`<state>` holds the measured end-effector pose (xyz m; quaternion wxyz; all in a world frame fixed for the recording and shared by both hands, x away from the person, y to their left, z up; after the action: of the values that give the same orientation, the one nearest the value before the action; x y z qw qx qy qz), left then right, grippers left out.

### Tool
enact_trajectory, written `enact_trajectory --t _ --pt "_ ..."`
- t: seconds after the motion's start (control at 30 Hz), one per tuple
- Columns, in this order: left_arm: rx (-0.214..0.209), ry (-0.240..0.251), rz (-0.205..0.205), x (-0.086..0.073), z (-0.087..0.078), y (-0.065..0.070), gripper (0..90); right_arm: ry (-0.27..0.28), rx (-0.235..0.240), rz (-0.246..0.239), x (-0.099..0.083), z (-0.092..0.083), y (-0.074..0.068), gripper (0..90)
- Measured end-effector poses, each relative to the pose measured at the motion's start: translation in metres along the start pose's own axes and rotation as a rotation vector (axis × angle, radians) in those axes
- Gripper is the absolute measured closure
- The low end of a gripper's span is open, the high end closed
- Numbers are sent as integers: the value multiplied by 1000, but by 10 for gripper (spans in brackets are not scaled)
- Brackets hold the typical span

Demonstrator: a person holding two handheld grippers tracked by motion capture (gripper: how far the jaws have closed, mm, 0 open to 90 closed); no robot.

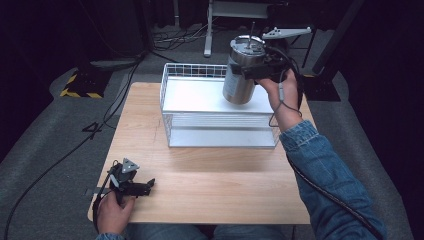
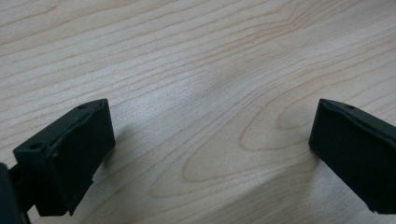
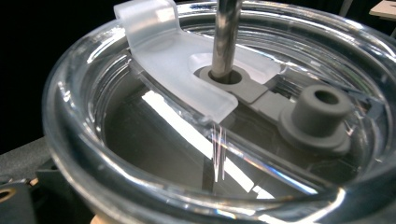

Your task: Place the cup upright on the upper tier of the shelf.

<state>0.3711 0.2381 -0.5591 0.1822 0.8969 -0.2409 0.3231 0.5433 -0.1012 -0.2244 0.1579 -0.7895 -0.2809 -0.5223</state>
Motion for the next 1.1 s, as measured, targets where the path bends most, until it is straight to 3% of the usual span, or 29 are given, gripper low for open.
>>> enact_trajectory --t 0.43,0.73,1.1 --pt "0 0 1 0 0 0 6 -8 -19 2 1 38 -5 37" --pt "0 1 1 0 0 0 6 -17 -12 -16 -4 49 -13 37" --pt "0 2 0 0 0 0 6 -28 -16 -22 -14 58 -11 37"
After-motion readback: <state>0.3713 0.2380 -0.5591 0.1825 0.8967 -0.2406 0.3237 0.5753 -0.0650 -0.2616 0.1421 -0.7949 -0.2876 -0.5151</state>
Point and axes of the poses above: each handheld gripper's, and its own axes: z roughly forward along the jaws, x roughly out of its top, y roughly to its right, the point moved 7 cm from there along z, roughly forward along the jaws, and after that the axes turned 11 degrees about -x, right-handed, at the moved point
